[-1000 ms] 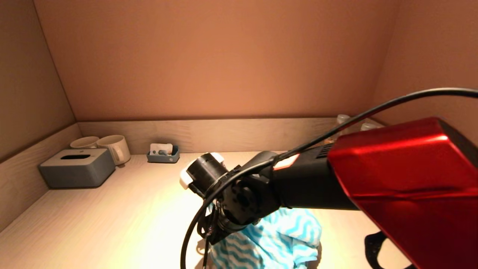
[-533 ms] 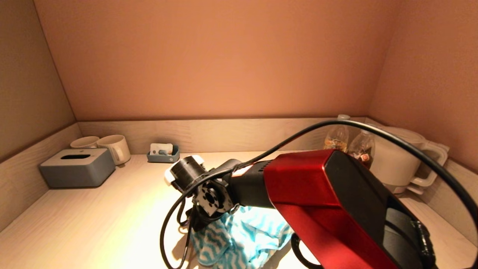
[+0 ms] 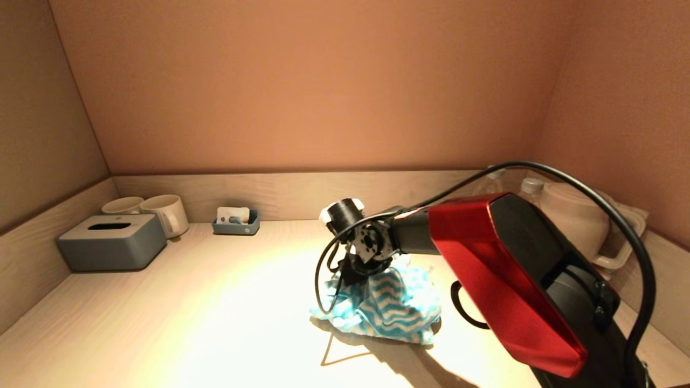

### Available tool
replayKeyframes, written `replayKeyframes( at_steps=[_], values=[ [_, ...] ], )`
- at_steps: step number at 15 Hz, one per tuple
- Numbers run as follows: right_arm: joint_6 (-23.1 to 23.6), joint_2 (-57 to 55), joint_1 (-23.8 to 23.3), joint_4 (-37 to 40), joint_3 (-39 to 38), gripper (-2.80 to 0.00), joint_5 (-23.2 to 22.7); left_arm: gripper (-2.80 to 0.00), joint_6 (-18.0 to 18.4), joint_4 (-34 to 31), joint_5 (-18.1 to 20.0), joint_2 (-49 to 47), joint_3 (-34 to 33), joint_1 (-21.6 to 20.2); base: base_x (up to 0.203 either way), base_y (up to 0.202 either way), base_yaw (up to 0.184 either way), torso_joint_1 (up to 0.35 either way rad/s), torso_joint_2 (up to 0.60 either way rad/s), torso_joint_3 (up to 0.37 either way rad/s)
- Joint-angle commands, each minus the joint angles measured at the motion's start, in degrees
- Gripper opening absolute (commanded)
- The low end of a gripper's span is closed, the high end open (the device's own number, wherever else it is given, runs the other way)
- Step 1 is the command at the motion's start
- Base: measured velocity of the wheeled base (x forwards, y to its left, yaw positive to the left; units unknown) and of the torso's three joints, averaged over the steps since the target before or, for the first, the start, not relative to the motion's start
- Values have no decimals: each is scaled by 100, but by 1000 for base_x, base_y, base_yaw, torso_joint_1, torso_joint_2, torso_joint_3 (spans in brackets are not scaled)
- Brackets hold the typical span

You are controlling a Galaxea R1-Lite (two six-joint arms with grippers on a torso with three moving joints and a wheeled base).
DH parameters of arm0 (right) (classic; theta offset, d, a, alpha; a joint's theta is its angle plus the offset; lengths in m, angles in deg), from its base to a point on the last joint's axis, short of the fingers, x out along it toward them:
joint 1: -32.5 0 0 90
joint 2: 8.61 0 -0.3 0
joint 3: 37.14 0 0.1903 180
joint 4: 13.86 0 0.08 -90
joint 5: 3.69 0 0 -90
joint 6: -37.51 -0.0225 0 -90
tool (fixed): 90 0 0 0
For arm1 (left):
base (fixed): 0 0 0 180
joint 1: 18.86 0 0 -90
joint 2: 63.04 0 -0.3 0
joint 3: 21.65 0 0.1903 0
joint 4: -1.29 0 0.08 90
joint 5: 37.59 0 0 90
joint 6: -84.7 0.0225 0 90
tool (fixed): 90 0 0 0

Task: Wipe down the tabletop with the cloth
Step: Sweep the stains on the table

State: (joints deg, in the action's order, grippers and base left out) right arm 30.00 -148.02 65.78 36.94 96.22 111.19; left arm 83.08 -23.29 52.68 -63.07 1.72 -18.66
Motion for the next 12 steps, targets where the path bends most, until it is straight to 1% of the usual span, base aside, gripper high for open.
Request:
replayKeyframes(
  at_steps=[1, 4, 7, 9, 12],
  values=[
    [-5, 230, -292, 16, -126, -280, 31, -280, -5, -2, 0, 2, 0, -2, 0, 0, 0, 0, 0, 0],
    [-13, 885, -555, 15, -855, -280, 38, -280, -5, -2, 0, 2, 0, -2, 0, 0, 0, 0, 0, 0],
    [-19, 1816, -575, -4, -2143, -280, 19, -280, -5, -2, 0, 2, 0, -2, 0, 0, 0, 0, 0, 0],
    [-25, 2495, -364, -22, -3014, -280, -25, -280, -5, -2, 0, 2, 0, -2, 0, 0, 0, 0, 0, 0],
    [-21, 3522, 98, -28, -3951, -280, -101, -280, -5, -2, 0, 2, 0, -2, 0, 0, 0, 0, 0, 0]
  ],
)
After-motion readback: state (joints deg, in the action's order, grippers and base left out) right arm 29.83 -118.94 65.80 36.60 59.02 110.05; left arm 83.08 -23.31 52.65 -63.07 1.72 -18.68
